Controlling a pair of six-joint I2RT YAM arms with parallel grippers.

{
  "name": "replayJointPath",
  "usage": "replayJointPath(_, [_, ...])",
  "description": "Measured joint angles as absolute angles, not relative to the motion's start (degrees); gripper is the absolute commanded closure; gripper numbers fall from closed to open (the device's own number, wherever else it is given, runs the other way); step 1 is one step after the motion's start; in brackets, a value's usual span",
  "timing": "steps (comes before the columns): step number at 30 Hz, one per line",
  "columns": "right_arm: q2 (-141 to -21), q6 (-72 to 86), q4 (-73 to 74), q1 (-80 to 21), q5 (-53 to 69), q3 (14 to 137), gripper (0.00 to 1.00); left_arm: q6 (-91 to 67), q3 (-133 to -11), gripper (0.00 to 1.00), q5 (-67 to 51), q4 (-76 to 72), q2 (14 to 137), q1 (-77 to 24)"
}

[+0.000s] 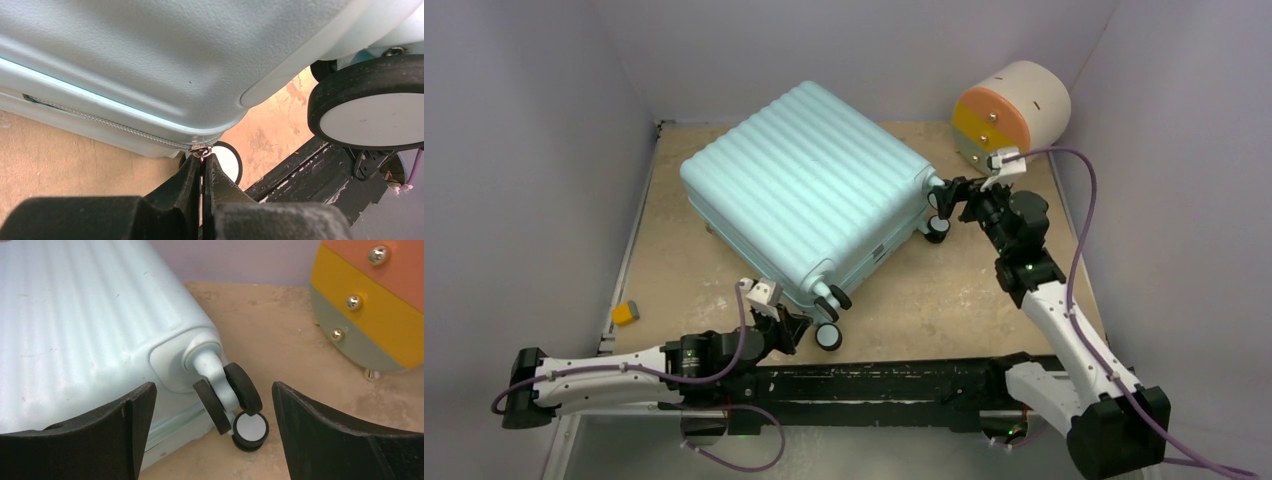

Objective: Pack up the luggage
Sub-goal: Zip the luggage at the center of the board.

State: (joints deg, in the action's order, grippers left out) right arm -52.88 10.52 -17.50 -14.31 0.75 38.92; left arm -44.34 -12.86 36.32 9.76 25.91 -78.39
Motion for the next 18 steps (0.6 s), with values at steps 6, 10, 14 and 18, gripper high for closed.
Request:
replayJointPath(6, [-61.5, 5.0, -11.9, -9.9, 13.5, 48.4, 0.16, -44.3, -12.8, 1.0, 36.2, 11.4, 23.7, -78.4])
replayJointPath(10, [-64.4, 2.6, -8.6, -8.2, 20.1, 50.2, 0.19, -44.3, -12.5, 1.0, 36.1, 12.5, 21.6, -78.4])
replayJointPath(14, [-66.9, -0.1, -5.0, -6.3, 25.1, 51.7, 0.2, -44.3, -11.8, 1.0, 36.0, 13.3, 19.5, -78.4])
replayJointPath(18, [-67.7, -1.6, -2.1, -4.8, 28.1, 52.2, 0.21, -44.3, -11.6, 1.0, 36.1, 13.5, 19.2, -78.4])
